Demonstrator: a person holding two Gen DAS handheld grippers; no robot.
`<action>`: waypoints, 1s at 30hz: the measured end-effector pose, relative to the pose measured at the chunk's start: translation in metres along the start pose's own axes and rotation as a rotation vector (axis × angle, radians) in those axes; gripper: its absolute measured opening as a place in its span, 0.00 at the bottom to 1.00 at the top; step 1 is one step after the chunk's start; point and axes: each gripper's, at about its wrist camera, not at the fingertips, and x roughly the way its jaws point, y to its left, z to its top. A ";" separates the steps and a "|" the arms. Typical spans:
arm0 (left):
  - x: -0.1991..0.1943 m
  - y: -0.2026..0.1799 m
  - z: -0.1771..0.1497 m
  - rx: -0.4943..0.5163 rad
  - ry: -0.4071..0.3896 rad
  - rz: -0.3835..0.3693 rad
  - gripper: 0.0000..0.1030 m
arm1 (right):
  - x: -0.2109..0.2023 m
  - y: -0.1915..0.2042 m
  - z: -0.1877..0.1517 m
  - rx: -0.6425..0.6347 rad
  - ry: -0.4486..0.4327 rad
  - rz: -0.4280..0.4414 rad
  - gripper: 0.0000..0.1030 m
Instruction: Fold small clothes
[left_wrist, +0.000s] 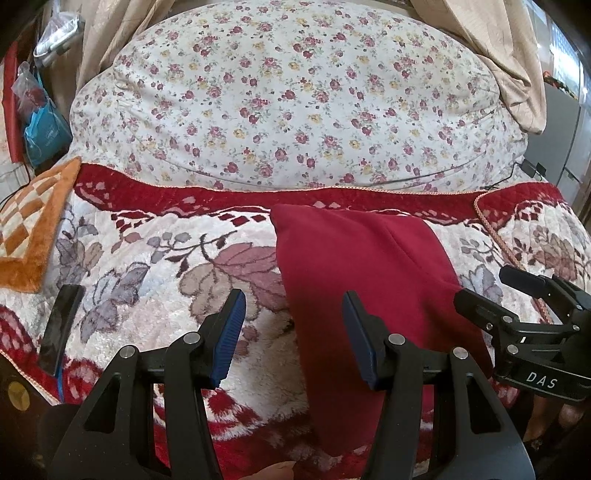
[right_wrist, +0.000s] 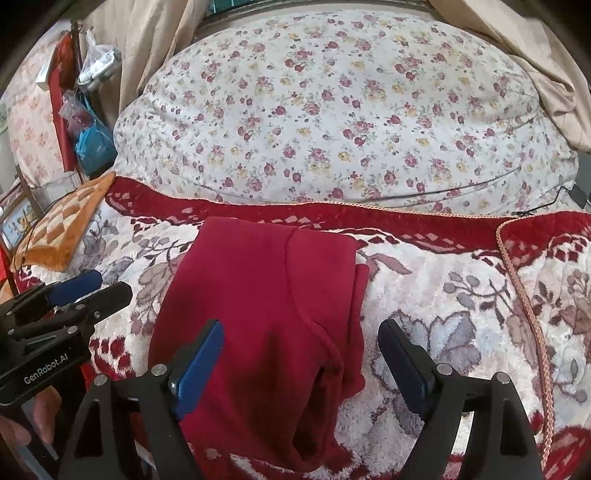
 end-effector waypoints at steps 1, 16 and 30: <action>0.000 -0.001 0.000 -0.001 0.001 0.000 0.52 | 0.001 0.001 0.000 -0.001 0.001 0.001 0.81; 0.000 -0.004 0.000 0.023 -0.007 0.020 0.52 | 0.006 0.005 -0.001 0.004 0.012 0.007 0.81; -0.002 -0.004 0.001 0.023 -0.016 0.026 0.52 | 0.010 0.005 -0.001 0.011 0.023 0.005 0.82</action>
